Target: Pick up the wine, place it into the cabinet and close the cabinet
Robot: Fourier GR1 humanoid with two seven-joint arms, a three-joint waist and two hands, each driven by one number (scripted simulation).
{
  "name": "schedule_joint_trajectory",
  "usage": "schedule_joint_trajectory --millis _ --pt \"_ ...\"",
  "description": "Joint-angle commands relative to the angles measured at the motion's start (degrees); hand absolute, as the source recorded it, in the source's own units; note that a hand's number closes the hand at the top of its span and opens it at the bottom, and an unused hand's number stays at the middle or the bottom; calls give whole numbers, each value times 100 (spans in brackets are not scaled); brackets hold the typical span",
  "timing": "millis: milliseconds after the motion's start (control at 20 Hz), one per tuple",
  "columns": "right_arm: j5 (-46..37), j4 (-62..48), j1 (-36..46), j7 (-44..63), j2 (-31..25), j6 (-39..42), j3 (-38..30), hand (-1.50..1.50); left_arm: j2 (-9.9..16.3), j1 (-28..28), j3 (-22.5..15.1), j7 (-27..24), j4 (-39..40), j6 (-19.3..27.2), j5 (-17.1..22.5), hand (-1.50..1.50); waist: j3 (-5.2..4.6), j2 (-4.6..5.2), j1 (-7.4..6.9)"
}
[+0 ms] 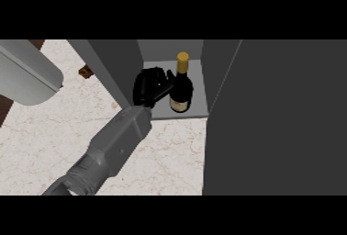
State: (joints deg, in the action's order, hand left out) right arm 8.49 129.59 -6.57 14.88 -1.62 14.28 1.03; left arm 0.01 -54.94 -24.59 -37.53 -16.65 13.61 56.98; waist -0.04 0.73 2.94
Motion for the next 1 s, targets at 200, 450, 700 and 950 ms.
schedule_joint_trajectory --millis 200,450,700,950 --pt "54 108 310 382 -33 -130 28 -150 -1 -60 40 -300 391 12 166 150 -6 34 90" --pt "-198 -112 342 149 134 -191 213 -150 -1 18 334 -786 678 -229 188 150 -6 33 17" --pt "104 -158 362 144 -122 -37 -212 -150 26 -96 491 -1335 806 -431 26 -150 -1 4 -95" --pt "76 187 218 272 -109 -97 -173 -150 129 82 400 -1594 662 -575 -159 -150 0 -39 -161"
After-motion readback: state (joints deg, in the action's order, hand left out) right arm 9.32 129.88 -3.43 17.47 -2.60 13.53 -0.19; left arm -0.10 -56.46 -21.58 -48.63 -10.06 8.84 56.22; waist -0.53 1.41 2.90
